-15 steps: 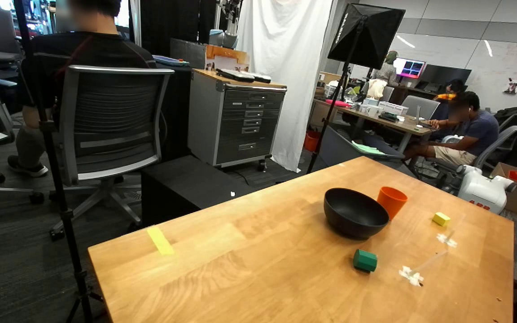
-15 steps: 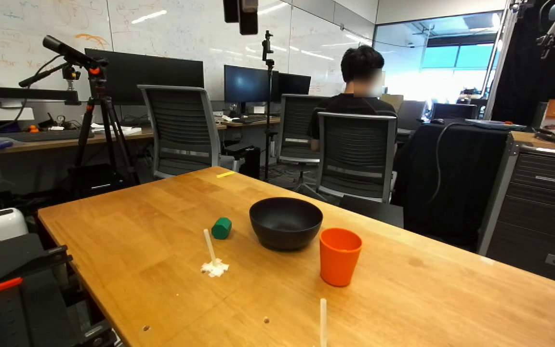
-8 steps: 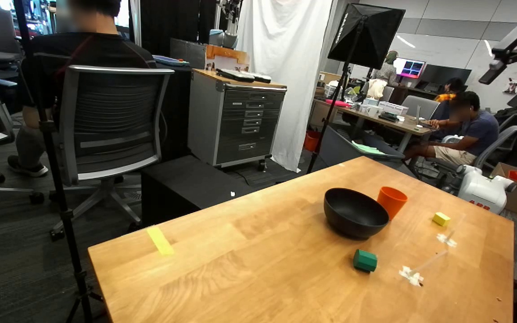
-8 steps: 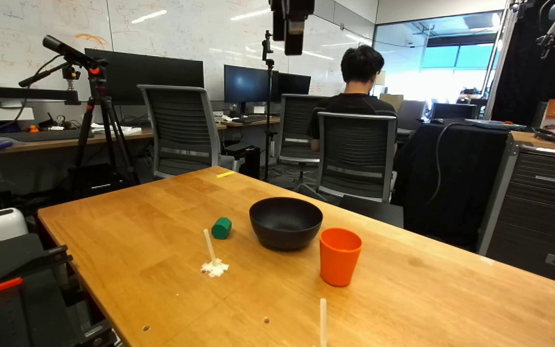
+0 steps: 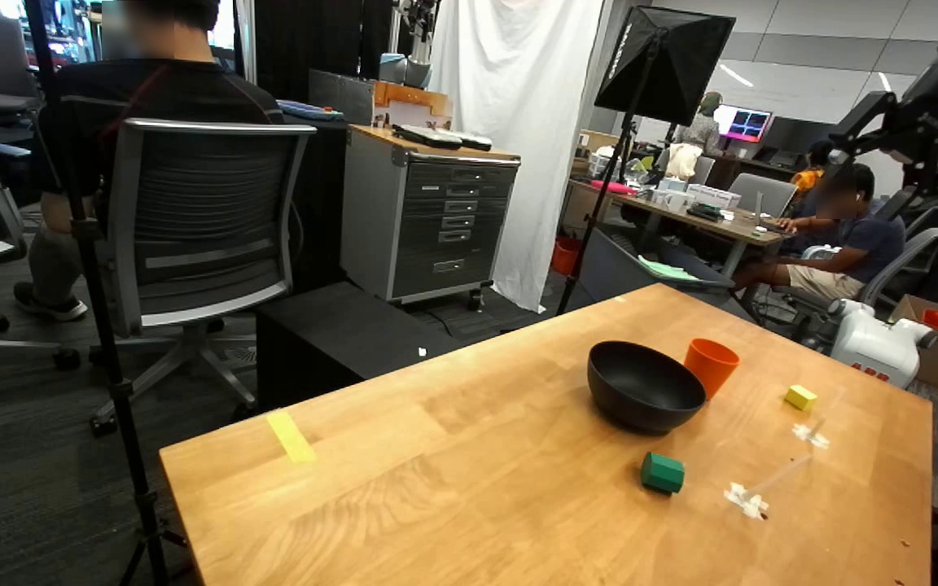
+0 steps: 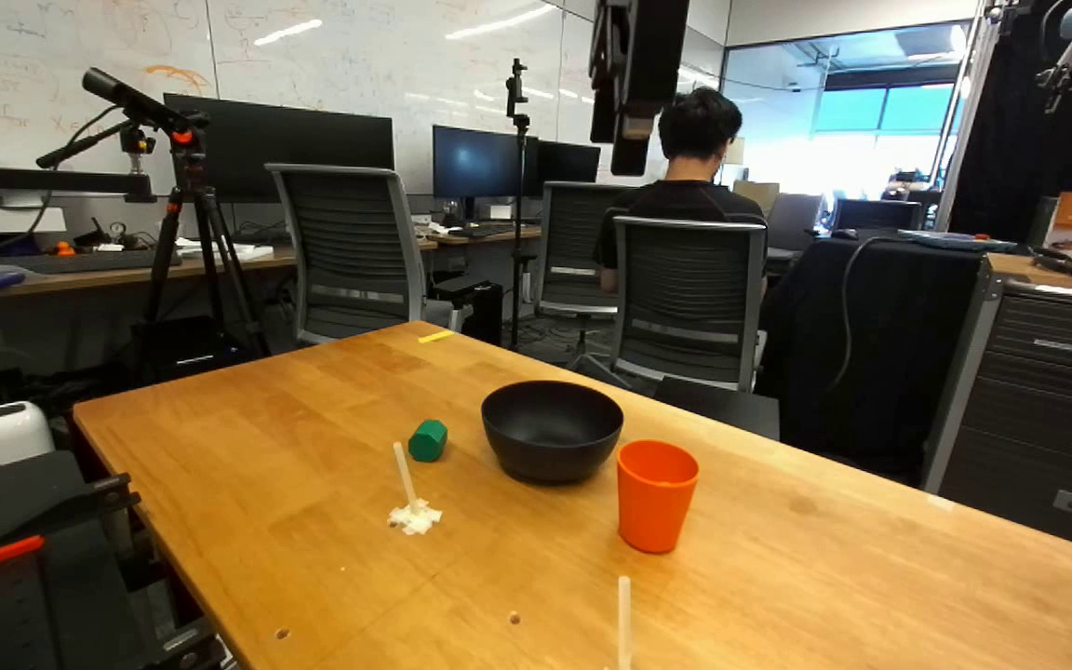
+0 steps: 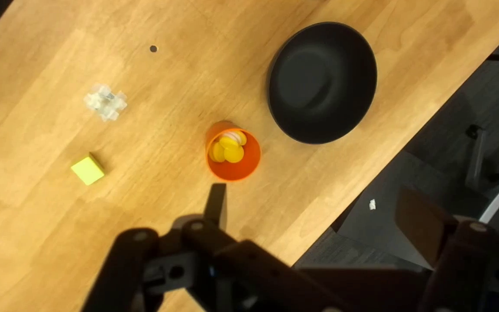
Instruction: Pour the contents of the cup into the bowl
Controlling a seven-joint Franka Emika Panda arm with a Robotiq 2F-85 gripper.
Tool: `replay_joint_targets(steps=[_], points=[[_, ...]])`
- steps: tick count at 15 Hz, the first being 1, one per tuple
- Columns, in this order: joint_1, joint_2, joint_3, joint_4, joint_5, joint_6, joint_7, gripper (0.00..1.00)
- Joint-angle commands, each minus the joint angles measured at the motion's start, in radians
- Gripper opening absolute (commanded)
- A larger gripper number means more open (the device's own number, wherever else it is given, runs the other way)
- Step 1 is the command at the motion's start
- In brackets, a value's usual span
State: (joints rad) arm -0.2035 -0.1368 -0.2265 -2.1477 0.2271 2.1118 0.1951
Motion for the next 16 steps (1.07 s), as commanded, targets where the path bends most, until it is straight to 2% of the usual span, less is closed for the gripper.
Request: replay_joint_targets(steps=[1, 7, 16], points=[[-0.011, 0.099, -0.007, 0.092, 0.030, -0.016, 0.013, 1.00], [-0.024, 0.210, -0.006, 0.174, 0.013, -0.056, 0.021, 1.00], [-0.027, 0.318, -0.009, 0.232, -0.054, -0.086, 0.055, 1.00]])
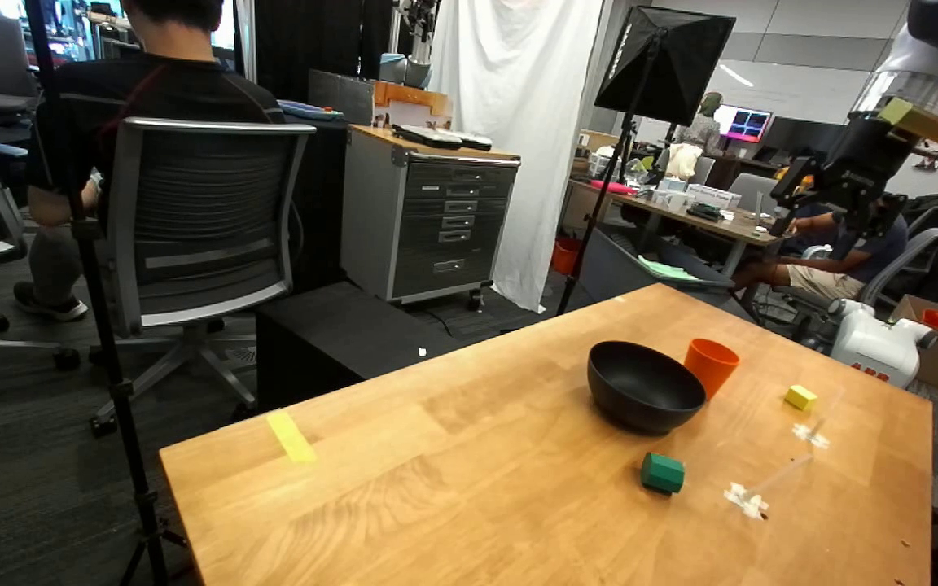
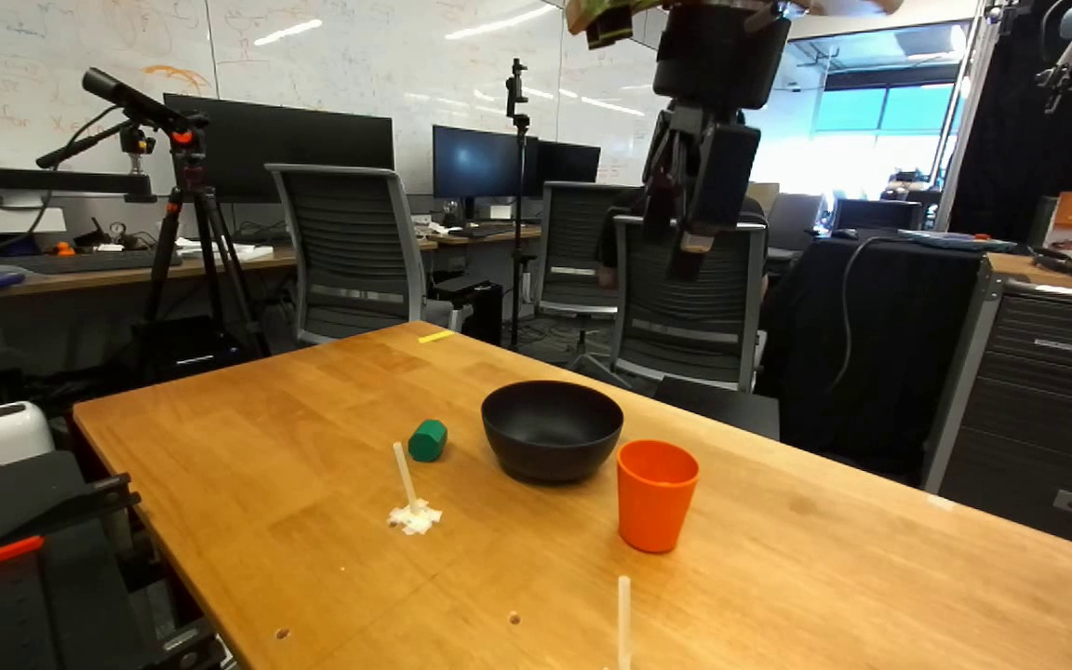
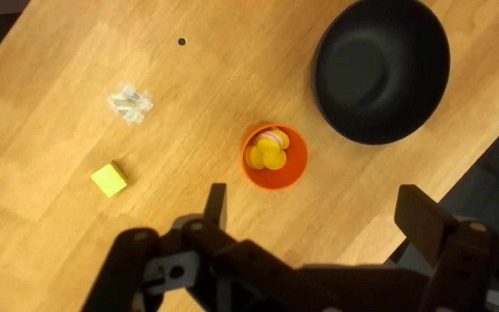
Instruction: Pour the contents of the cup into the bowl
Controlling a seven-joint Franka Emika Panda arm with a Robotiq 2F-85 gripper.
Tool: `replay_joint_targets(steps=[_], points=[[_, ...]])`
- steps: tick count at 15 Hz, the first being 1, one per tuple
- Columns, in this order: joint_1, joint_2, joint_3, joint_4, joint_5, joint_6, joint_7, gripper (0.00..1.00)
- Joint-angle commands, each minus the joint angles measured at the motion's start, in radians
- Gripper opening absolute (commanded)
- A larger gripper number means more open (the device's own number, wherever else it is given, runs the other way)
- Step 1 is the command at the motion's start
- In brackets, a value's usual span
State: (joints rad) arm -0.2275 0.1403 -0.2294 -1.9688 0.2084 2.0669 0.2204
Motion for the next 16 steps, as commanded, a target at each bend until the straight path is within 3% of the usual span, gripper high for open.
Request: replay_joint_targets(steps=[1, 16], points=[[-0.004, 0.051, -0.008, 0.054, -0.046, -0.037, 0.034, 1.00], [-0.023, 0.174, 0.007, 0.072, 0.015, 0.024, -0.056, 1.00]])
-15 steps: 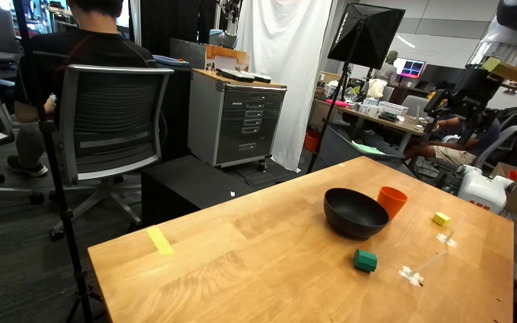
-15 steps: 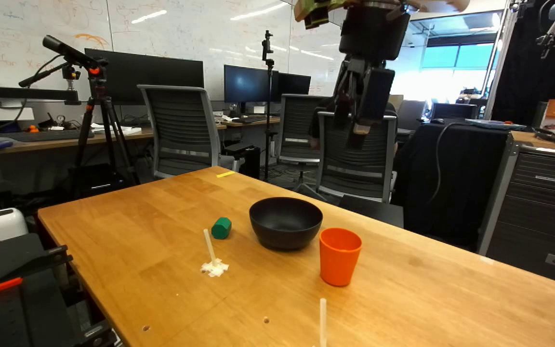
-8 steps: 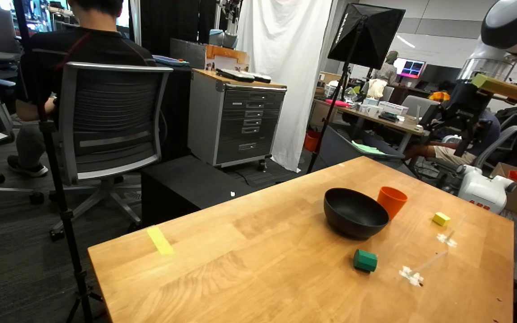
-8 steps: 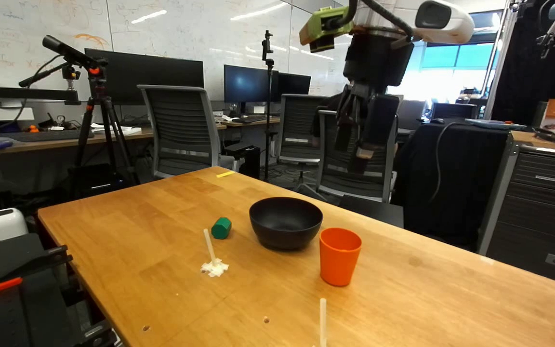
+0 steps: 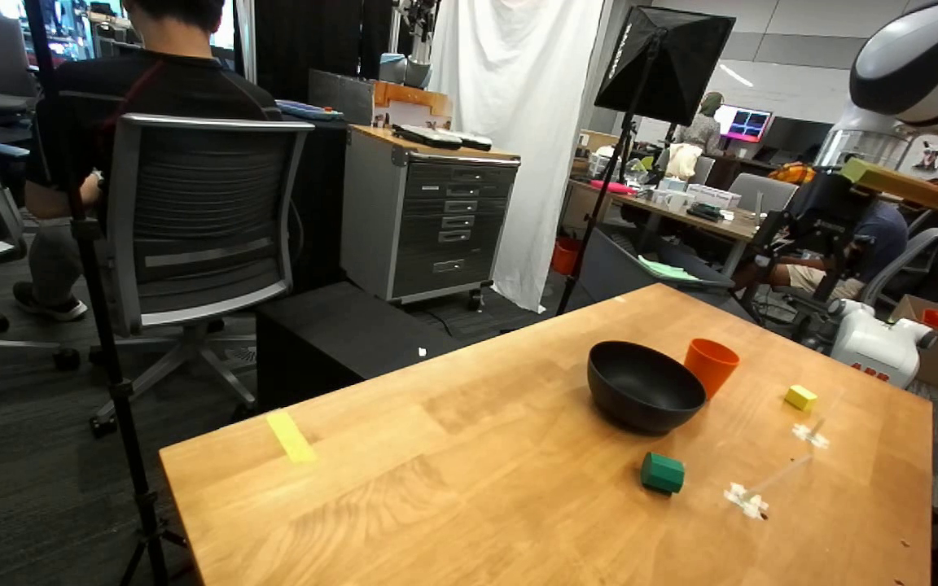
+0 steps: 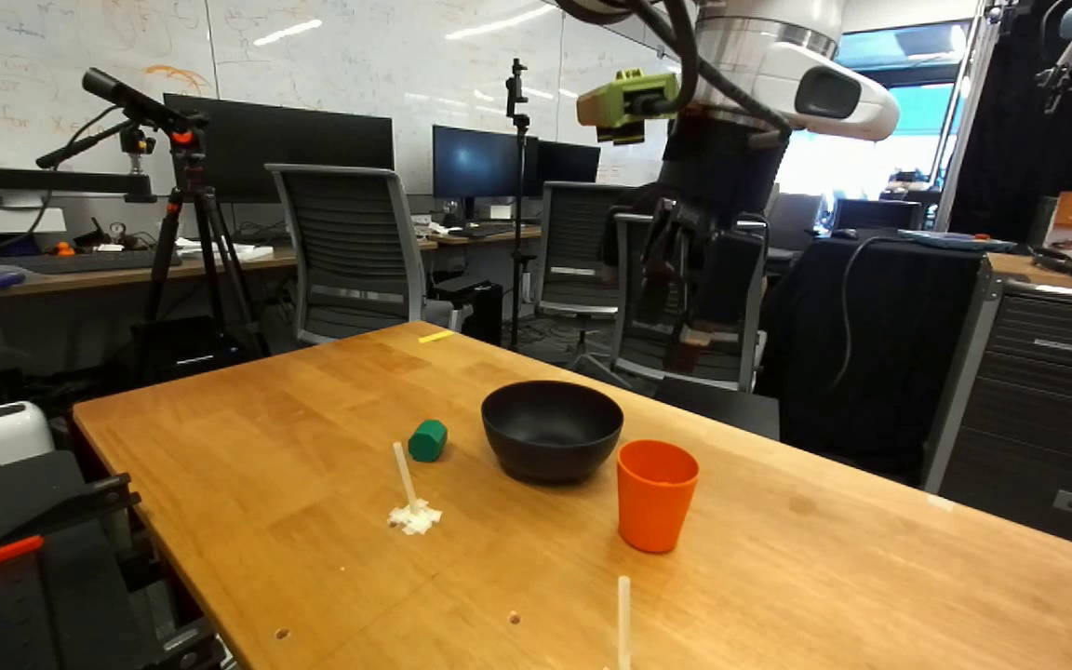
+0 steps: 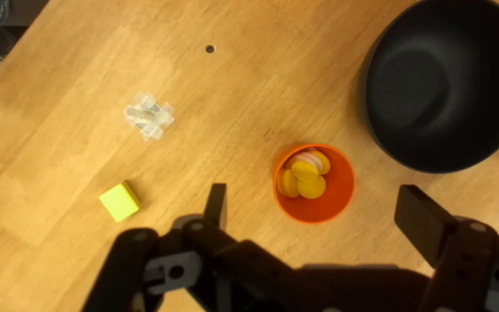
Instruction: Pour the contents of the cup into the bowl
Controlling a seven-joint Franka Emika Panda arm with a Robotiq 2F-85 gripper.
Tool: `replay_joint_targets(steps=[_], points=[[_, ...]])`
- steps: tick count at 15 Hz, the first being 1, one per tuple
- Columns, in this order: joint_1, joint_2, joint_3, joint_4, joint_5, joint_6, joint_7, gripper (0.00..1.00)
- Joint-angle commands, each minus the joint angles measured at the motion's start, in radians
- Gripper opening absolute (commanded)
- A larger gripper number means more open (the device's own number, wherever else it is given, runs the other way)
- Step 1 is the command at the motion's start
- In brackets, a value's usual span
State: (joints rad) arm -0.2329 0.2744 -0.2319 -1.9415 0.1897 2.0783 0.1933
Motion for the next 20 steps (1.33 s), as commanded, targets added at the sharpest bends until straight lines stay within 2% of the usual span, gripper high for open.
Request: replay_joint_targets(steps=[1, 8, 20], points=[[-0.022, 0.053, 0.010, 0.054, 0.044, 0.019, -0.030, 1.00], [-0.035, 0.150, 0.013, 0.109, 0.064, 0.062, -0.018, 1.00], [-0.031, 0.236, 0.007, 0.125, 0.032, 0.083, -0.004, 1.00]])
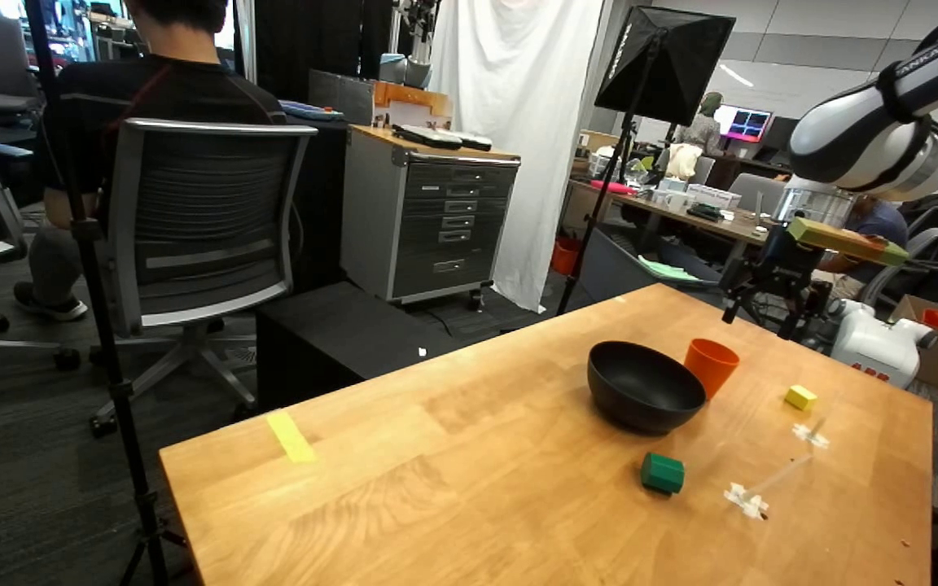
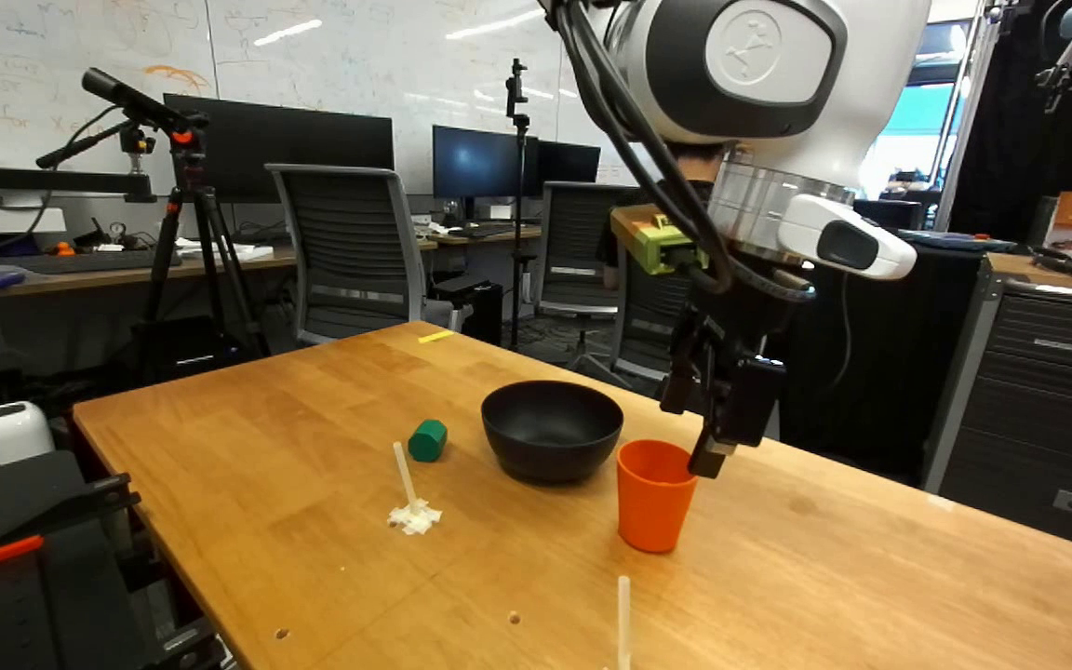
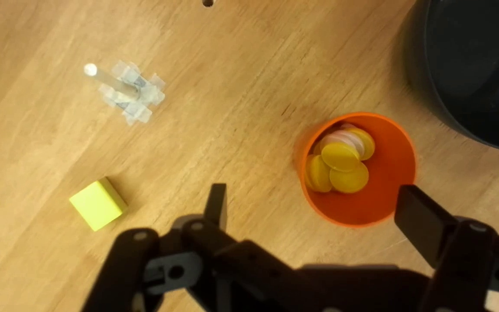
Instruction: Pour the contents of the cup into the bowl
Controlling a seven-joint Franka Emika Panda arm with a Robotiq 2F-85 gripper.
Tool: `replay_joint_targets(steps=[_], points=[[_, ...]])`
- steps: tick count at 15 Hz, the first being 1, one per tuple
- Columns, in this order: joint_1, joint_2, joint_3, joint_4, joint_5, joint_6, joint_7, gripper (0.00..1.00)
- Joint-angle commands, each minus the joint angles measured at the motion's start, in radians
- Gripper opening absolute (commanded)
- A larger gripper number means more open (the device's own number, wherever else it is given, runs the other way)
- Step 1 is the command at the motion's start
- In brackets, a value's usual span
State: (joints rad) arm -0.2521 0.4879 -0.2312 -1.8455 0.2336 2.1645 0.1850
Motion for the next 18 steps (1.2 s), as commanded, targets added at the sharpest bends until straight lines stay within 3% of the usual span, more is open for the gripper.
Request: replay_joint_targets(steps=[1, 18], points=[[-0.010, 0.027, 0.007, 0.032, -0.015, -0.006, 0.005, 1.00], [0.000, 0.107, 0.000, 0.076, -0.072, -0.033, 0.032, 1.00]])
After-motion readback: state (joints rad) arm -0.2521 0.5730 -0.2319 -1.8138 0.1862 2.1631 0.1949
